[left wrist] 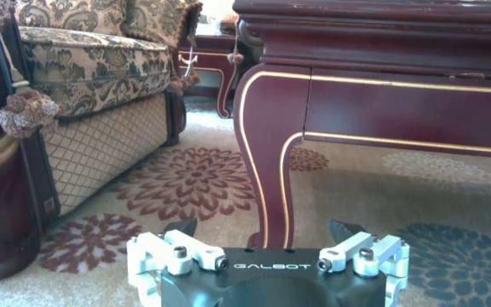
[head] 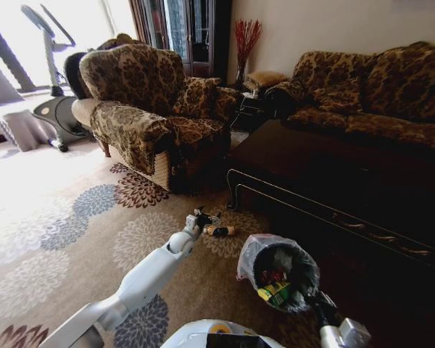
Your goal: Pick up the trash from the ground and place it into the trash bin.
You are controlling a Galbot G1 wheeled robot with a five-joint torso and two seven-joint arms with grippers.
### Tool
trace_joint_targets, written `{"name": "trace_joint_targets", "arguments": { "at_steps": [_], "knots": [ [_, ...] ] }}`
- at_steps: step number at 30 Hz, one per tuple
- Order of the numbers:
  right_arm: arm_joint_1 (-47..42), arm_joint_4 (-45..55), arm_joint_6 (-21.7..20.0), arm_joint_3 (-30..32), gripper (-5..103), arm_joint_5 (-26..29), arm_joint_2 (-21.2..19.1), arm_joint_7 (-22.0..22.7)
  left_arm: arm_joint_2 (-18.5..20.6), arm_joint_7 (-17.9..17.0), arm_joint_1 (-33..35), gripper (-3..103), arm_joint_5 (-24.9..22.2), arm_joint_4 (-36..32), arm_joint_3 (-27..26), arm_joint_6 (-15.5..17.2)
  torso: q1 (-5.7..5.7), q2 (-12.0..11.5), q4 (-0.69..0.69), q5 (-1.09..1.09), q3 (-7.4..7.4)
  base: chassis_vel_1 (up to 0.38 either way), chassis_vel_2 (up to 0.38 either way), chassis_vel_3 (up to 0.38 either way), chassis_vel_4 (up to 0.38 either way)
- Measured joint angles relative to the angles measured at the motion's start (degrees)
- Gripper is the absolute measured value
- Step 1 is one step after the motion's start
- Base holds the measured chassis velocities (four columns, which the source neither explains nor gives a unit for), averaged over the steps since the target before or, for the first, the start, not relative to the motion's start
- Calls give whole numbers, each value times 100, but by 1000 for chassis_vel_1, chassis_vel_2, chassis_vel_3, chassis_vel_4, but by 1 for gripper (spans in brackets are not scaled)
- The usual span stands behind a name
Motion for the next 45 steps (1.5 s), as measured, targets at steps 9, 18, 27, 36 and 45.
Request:
{"name": "trace_joint_targets", "arguments": {
  "at_steps": [9, 18, 27, 36, 45],
  "knots": [
    [0, 0, -2, 0, 0, 0, 0, 1, 0, 0, 0, 100, 0, 0, 0, 0, 0, 0, 0, 0, 0, 0, 0, 0, 0],
    [0, 0, -6, 0, 0, 0, -1, 2, -429, 311, -632, 100, 661, 1043, 749, 338, 0, 0, -2, -1, 0, 0, 0, 0, 0],
    [0, -1, -7, 1, 0, 0, -1, 2, -395, 682, -1031, 100, 1224, 1424, 854, 307, 0, 0, 1, 0, 0, 0, 0, 0, 0],
    [0, -1, -7, 0, 0, 0, -1, 2, -103, 1414, -1117, 100, 1940, 1745, 939, 457, 0, 0, 1, -1, 0, 0, 0, 0, 0],
    [0, -1, -7, 0, 0, 0, -1, 2, -388, 1740, -1278, 100, 2359, 2469, 1403, 330, 0, 0, -1, 0, 0, 0, 0, 0, 0]
  ]
}}
